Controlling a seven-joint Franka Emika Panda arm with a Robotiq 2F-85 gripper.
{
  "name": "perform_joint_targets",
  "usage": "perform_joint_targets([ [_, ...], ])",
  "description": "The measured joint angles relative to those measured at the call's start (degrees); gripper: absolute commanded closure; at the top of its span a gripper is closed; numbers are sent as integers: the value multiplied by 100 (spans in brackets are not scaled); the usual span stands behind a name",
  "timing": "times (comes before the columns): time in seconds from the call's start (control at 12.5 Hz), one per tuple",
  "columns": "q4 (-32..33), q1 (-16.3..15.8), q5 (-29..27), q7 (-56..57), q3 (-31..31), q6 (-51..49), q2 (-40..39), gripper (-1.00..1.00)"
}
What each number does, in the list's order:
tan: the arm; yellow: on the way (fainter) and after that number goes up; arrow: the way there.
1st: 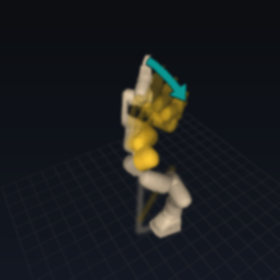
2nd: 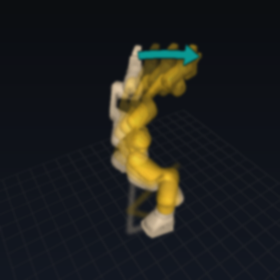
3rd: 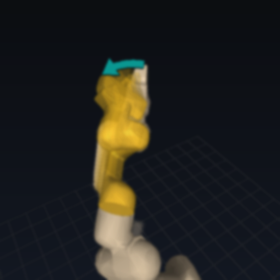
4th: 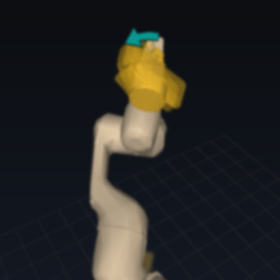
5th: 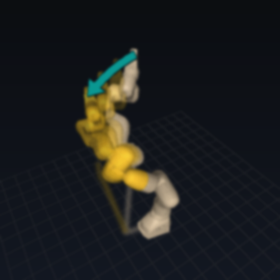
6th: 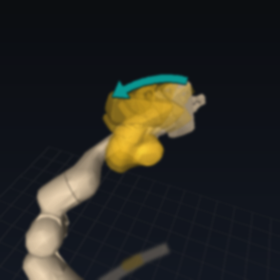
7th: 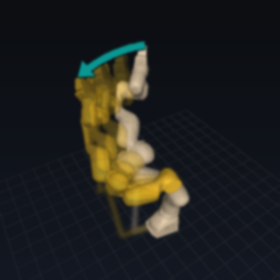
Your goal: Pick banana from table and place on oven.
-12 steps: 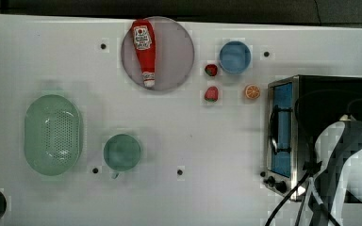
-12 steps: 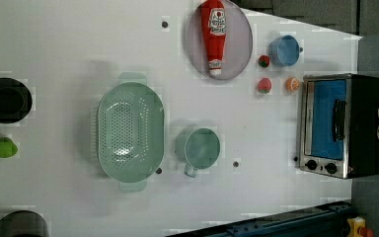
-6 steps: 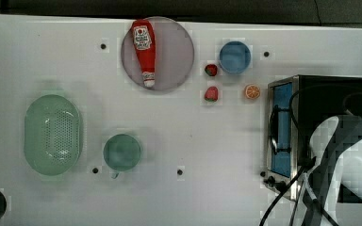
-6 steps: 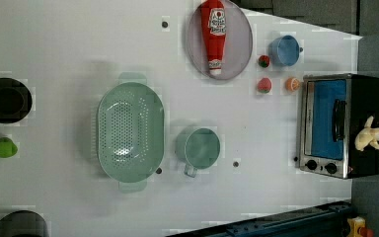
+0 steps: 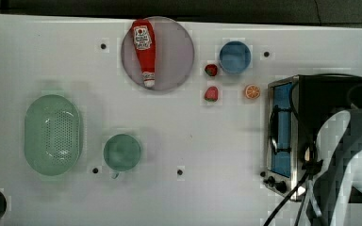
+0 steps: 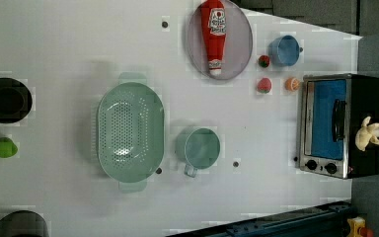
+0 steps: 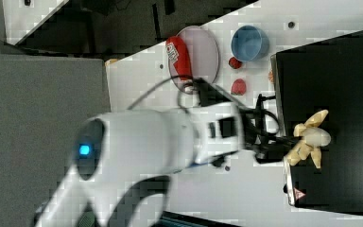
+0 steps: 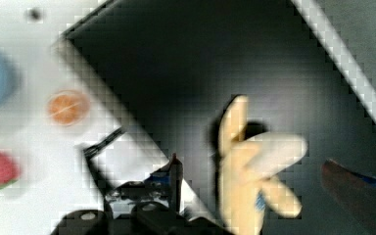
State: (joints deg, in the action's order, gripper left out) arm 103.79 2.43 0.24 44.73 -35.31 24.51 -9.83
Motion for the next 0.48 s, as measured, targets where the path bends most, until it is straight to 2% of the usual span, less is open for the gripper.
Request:
perform_joint_targets([
  [0.24, -353, -231, 0, -201, 350, -743, 838, -100],
  [0.48, -504, -170, 64, -1673, 1358, -1862, 1742, -100],
])
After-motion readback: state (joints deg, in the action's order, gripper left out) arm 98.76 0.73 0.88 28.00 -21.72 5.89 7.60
